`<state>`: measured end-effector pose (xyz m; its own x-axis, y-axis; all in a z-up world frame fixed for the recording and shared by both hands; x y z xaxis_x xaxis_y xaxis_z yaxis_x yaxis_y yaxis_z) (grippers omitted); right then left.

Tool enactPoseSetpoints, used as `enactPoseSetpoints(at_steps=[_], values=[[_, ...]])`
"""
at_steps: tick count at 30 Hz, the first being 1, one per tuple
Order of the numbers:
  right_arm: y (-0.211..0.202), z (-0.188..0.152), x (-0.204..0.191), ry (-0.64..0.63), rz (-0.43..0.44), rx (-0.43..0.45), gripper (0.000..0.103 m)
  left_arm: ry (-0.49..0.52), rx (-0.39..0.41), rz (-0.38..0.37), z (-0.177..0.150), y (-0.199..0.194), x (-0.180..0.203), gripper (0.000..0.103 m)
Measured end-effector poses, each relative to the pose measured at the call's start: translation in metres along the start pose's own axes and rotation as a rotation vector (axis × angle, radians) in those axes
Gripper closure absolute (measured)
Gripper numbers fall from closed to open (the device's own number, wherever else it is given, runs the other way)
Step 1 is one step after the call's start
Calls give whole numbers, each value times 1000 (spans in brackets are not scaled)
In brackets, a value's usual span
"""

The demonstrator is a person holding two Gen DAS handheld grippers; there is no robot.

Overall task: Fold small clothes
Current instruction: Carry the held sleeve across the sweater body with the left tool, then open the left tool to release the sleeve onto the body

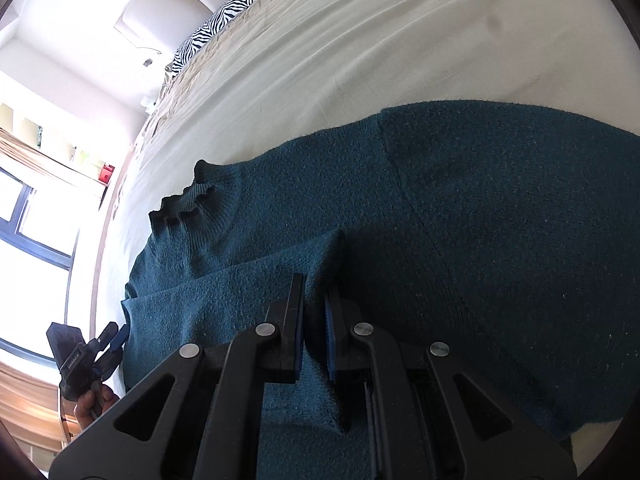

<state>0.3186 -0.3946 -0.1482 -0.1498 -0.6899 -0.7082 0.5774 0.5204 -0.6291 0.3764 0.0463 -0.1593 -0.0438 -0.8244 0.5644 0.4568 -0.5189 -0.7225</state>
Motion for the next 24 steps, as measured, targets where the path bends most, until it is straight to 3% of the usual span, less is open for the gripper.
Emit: enactPoseSetpoints(at_steps=[12,16,20,22,24], values=[[-9,-5,2,52,-2,12,93,79,-20,-23,-56,-34,14,66],[-24,-9,-1,59,-1,34,92,125,-36,1,-72,-33,19,66],[-21,-22,11,50,-54,4,92,124,-46,9,-77,-29,19,66],[-23,-24,12,44,-31,2,92,93,-45,14,-77,-33,20,66],[-36,-25,12,98,7,23,92,108,-22,27,-78,-42,28,58]])
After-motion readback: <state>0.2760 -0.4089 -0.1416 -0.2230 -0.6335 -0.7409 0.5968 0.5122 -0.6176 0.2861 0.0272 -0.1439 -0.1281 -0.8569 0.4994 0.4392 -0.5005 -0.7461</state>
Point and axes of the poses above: each gripper's, at about its wrist camera, not at the fingertips, and y roughly the way its jaws point, x to its right, z to its top, the point moved 8 cm from there along y, roughly the way its jaws point, and after that the axes turned 13 degrees about z, right-handed, at the moved point
